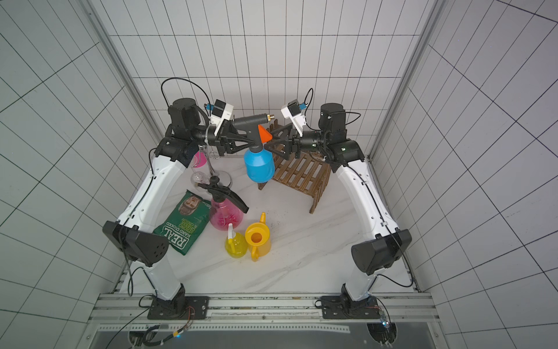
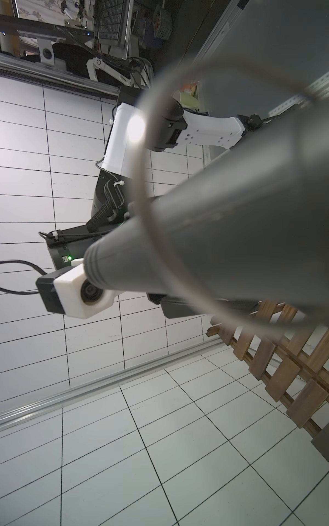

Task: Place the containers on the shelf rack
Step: 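Place the container on the shelf.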

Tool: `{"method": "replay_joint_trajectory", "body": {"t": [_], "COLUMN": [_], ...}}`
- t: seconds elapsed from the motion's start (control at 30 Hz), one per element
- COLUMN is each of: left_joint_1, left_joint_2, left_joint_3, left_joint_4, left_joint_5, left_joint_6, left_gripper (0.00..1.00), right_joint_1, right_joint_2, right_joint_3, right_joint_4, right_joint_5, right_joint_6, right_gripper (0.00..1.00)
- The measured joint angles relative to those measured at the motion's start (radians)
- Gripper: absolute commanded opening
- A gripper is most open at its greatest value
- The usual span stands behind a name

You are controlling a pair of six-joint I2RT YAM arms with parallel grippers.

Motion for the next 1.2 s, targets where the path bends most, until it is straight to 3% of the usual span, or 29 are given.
{"method": "replay_joint_trajectory", "body": {"t": [0.4, 0.53, 0.6, 0.63, 0.8, 0.83, 1.03, 1.2], "left_joint_1": [-0.018, -0.021, -0.020, -0.020, -0.021, -0.021, 0.005, 0.087], "left_joint_2": [0.000, 0.000, 0.000, 0.000, 0.000, -0.001, -0.074, -0.200], "left_joint_3": [-0.001, -0.002, -0.002, -0.002, -0.008, -0.012, -0.159, -0.340], "left_joint_4": [0.000, -0.004, -0.013, -0.015, -0.003, 0.000, 0.117, 0.333], "left_joint_5": [0.000, 0.004, 0.007, 0.006, -0.012, -0.025, -0.171, -0.380], "left_joint_6": [0.000, -0.011, -0.024, -0.026, -0.011, -0.008, -0.059, -0.181], "left_gripper": [0.00, 0.03, 0.11, 0.21, 0.90, 0.97, 0.98, 0.98], "right_joint_1": [0.015, 0.016, 0.017, 0.017, 0.017, 0.015, -0.042, -0.131], "right_joint_2": [0.002, 0.002, 0.001, 0.001, -0.001, -0.006, -0.066, -0.077], "right_joint_3": [0.017, 0.017, 0.018, 0.018, 0.009, -0.005, -0.196, -0.340], "right_joint_4": [-0.013, -0.011, -0.013, -0.013, -0.013, -0.003, 0.218, 0.509], "right_joint_5": [-0.046, -0.052, -0.055, -0.056, -0.053, -0.052, -0.040, 0.034], "right_joint_6": [-0.012, -0.035, -0.052, -0.058, -0.060, -0.056, 0.081, 0.246], "right_gripper": [0.26, 0.05, 0.00, 0.00, 0.00, 0.00, 0.00, 0.00]}}
